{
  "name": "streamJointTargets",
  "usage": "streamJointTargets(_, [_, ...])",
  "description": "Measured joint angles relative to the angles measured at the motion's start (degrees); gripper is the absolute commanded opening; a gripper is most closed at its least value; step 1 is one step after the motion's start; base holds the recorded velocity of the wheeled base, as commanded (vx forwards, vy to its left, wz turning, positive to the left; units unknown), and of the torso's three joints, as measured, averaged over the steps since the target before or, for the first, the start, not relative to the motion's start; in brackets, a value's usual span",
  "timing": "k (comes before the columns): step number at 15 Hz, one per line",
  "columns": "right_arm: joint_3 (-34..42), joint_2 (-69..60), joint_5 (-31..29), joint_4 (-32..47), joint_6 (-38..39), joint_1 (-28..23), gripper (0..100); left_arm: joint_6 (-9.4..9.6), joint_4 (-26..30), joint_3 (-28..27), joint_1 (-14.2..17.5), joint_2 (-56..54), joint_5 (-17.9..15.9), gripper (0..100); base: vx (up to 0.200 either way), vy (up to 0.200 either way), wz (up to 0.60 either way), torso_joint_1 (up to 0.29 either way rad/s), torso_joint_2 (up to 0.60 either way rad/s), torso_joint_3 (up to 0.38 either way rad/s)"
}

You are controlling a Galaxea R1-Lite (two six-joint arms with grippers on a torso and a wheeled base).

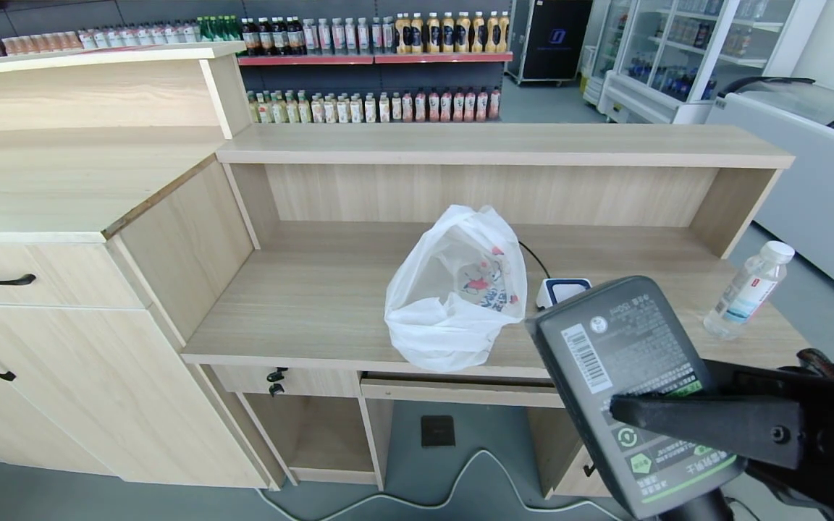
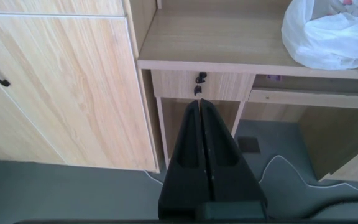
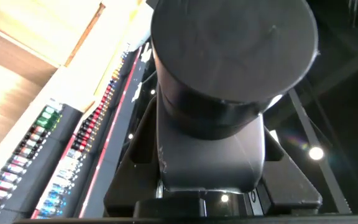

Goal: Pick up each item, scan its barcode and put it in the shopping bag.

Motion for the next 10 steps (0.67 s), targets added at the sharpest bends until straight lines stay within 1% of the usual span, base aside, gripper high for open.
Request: streamJointTargets(10, [0.0, 0.55, 0.24, 0.17, 0.11, 0.26, 0, 0.0, 0.0, 0.0, 0.02, 0.0, -0.02, 0, 0.0, 0.0, 0.0, 0.0, 0.0, 0.0])
